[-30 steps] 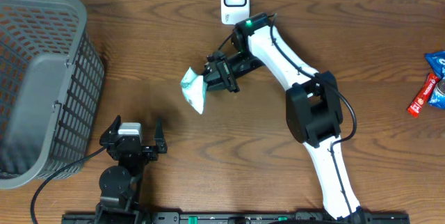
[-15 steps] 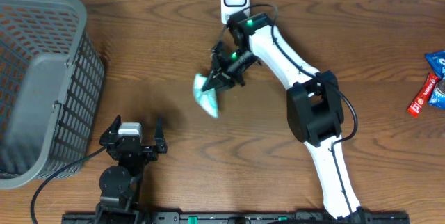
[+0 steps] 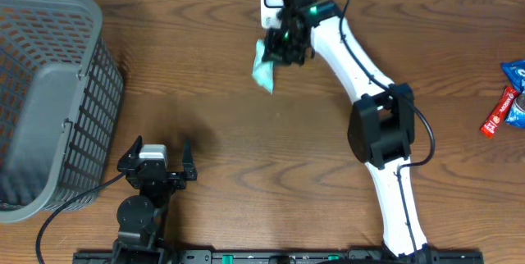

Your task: Scan the item barcode

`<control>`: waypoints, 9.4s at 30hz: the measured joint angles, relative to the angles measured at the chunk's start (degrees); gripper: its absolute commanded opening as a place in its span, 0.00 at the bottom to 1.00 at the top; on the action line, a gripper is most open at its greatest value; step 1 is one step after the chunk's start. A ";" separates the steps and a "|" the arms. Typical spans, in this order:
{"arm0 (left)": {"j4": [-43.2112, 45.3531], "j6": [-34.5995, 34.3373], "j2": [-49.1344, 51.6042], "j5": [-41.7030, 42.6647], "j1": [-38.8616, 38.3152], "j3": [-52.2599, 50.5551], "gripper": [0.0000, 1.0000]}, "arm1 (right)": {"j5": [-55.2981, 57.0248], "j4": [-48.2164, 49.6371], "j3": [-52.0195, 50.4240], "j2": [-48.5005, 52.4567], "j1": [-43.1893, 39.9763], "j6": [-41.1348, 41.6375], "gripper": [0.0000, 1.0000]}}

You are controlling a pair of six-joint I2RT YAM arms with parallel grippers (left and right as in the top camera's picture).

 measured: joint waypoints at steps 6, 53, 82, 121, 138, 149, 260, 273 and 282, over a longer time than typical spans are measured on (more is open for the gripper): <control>0.00 0.00 0.00 0.00 0.00 0.00 0.98 | 12.46 8.68 2.19 -1.03 -0.17 -2.03 0.02; 0.02 0.00 0.00 -0.04 0.00 0.00 0.98 | 49.83 5.44 19.89 5.09 -0.24 -18.91 0.01; 0.02 0.00 0.00 -0.22 0.00 0.00 0.98 | 50.71 -16.13 -5.05 -6.51 -43.28 -18.14 0.99; 0.02 0.00 0.00 -0.24 0.00 0.00 0.98 | 44.63 -16.26 -27.63 -8.50 -26.60 8.76 0.01; 0.04 0.00 0.00 -0.24 0.00 0.00 0.98 | 47.74 0.66 -27.78 -12.24 -47.65 -29.62 0.99; 0.02 0.00 0.00 -0.24 0.00 0.00 0.98 | 28.28 0.44 -27.39 -40.28 -43.10 -31.41 0.99; 0.04 0.33 0.00 -0.26 0.09 0.00 0.98 | 30.25 55.19 -132.19 -140.98 -18.88 -29.79 0.99; 0.37 6.62 -1.84 2.16 3.65 -0.20 0.98 | 30.25 55.19 -132.19 -140.98 -18.88 -29.79 0.99; 0.28 9.25 -1.84 3.43 3.65 -0.22 0.98 | 30.25 55.19 -132.19 -140.98 -18.88 -29.79 0.99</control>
